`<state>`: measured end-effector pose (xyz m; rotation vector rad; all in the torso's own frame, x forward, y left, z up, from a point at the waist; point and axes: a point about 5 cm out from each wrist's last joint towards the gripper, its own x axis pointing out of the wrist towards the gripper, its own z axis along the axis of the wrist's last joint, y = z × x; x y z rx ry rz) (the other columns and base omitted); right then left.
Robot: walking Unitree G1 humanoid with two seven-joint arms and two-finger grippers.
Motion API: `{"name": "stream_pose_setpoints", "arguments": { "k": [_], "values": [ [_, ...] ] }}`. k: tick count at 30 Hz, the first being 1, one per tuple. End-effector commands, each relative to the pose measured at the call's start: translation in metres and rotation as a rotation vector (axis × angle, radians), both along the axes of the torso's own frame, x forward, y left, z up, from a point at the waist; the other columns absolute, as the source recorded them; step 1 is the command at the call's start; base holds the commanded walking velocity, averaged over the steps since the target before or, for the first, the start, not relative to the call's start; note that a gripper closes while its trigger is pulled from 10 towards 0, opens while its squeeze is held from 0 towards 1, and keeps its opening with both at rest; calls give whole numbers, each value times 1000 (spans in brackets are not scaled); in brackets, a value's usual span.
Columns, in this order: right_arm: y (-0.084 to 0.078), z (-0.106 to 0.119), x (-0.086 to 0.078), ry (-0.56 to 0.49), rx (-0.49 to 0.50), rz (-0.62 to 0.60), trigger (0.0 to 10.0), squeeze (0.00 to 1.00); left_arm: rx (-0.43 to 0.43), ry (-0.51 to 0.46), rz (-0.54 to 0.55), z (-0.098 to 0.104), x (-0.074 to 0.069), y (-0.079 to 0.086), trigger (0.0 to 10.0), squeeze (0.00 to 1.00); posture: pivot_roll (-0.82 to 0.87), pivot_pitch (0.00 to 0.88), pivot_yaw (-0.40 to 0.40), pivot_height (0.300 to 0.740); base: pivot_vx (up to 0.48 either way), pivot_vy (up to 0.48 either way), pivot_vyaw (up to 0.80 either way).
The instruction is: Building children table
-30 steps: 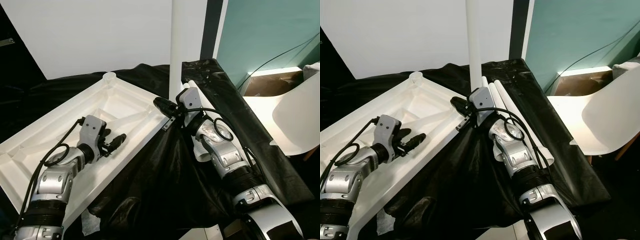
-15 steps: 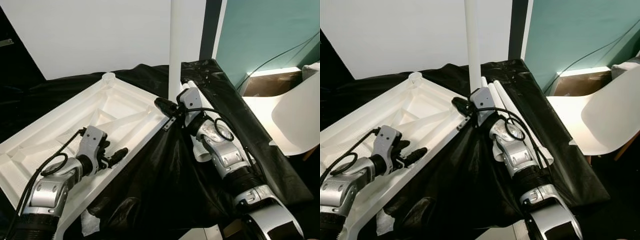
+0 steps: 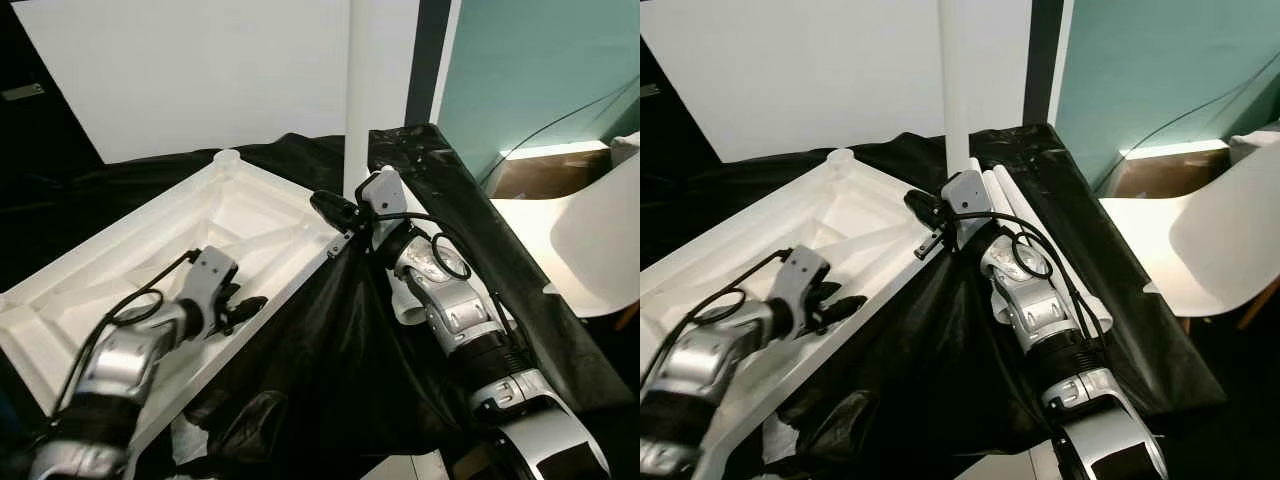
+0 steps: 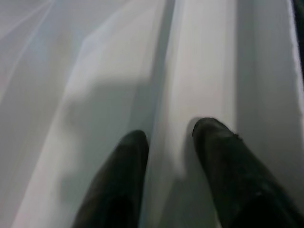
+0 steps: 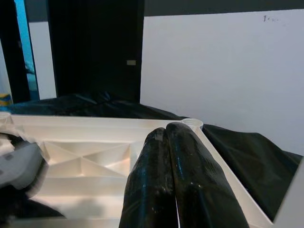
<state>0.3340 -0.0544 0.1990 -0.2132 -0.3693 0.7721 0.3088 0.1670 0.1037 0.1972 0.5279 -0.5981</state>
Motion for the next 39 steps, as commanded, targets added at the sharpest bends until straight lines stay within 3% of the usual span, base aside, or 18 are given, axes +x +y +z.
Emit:
{"name": "stream_pose_setpoints", "arguments": {
  "k": [1,7,10,12,14,17,18,20,27,31,33,34,35,39],
  "values": [
    [2,3,-1,-11,-8,1,10000,0,15,75,39,-19,-3,-6,0,0,33,0,51,740,0,0,0],
    [2,4,-2,-15,-9,1,10000,0,-17,45,180,-19,13,-9,0,0,29,0,53,740,0,0,0],
    [2,4,-2,-14,-10,0,10000,0,-23,31,312,-18,21,1,0,0,29,0,56,740,0,0,0],
    [2,4,-2,-14,-10,0,10000,0,-23,31,312,-18,21,1,0,0,29,0,56,740,0,0,0],
    [2,4,-2,-13,-10,0,10000,0,-43,16,445,-16,28,10,0,0,30,0,56,740,0,0,0],
    [2,4,-2,-13,-10,0,10000,0,-59,10,501,-14,30,14,0,0,30,0,56,740,0,0,0],
    [2,4,-2,-13,-12,1,10000,0,-122,-4,633,-8,35,20,0,0,29,0,56,740,0,0,0],
    [2,4,-2,-13,-13,1,10000,0,-144,-16,681,-6,37,22,0,0,28,0,57,740,0,0,0],
    [2,4,-1,-13,-18,1,10000,0,-176,-50,758,-3,41,20,0,0,24,0,54,740,0,0,0],
    [1,4,-2,-12,-22,0,10000,0,-224,-45,748,-5,40,15,0,0,24,0,53,740,0,0,0],
    [1,3,-2,-11,-25,-3,10000,0,-310,-4,816,-12,36,18,0,0,23,0,52,740,0,0,0],
    [1,3,-2,-11,-25,-3,10000,0,-310,-4,816,-12,36,18,0,0,23,0,52,740,0,0,0],
    [0,3,-2,-9,-26,-3,10000,0,-356,21,886,-17,32,23,0,0,24,0,49,740,0,0,0],
    [0,2,-2,-6,-28,-2,10000,0,-383,40,965,-24,24,29,0,0,30,0,45,740,0,0,0]
  ]
}}
